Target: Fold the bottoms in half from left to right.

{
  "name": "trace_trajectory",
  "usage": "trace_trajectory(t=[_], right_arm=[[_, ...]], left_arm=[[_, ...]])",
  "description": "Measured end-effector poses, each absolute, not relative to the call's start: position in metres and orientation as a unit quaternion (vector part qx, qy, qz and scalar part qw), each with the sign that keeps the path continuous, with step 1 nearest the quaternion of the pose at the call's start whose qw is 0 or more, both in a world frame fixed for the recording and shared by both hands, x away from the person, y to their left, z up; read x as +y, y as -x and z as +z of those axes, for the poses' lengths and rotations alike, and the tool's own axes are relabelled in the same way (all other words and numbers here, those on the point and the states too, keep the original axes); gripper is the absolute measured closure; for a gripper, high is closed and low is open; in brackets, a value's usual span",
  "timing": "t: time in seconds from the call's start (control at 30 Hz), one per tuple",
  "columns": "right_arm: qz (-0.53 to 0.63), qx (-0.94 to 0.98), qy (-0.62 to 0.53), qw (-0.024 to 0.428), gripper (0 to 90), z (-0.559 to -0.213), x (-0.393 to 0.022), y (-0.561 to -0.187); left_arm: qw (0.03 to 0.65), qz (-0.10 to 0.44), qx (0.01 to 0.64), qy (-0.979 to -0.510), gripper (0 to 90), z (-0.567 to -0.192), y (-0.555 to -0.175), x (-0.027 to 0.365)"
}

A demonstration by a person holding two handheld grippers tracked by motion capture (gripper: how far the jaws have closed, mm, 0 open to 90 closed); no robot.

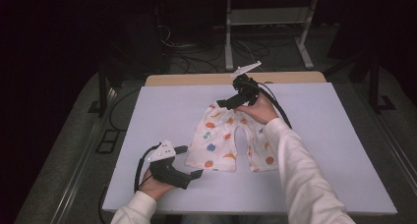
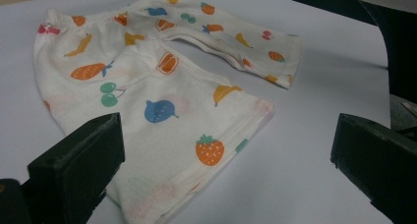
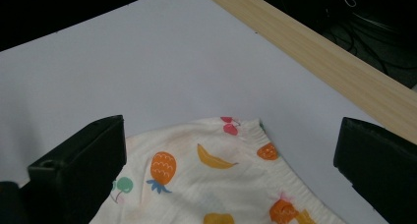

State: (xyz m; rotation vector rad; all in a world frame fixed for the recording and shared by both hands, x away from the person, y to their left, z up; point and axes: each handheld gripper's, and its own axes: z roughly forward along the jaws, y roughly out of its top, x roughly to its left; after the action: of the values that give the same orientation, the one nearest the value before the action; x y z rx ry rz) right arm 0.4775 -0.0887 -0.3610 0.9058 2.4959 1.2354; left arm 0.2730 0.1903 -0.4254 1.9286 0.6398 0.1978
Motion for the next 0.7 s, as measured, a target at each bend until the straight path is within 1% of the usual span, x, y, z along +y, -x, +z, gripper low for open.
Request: trace_trajectory(t=[0.3,0.7], right_arm=[[0.408,0.855,-0.305,0.098,0.0,-0.368,-0.069,-0.491],[0.405,0.852,-0.321,0.089,0.0,-0.374,-0.058,-0.509]], left_arm=[[0.523,0.082,0.268,-0.805,0.0,-0.425,-0.273,0.191],[0.524,0.082,0.268,-0.804,0.0,-0.425,-0.274,0.191]])
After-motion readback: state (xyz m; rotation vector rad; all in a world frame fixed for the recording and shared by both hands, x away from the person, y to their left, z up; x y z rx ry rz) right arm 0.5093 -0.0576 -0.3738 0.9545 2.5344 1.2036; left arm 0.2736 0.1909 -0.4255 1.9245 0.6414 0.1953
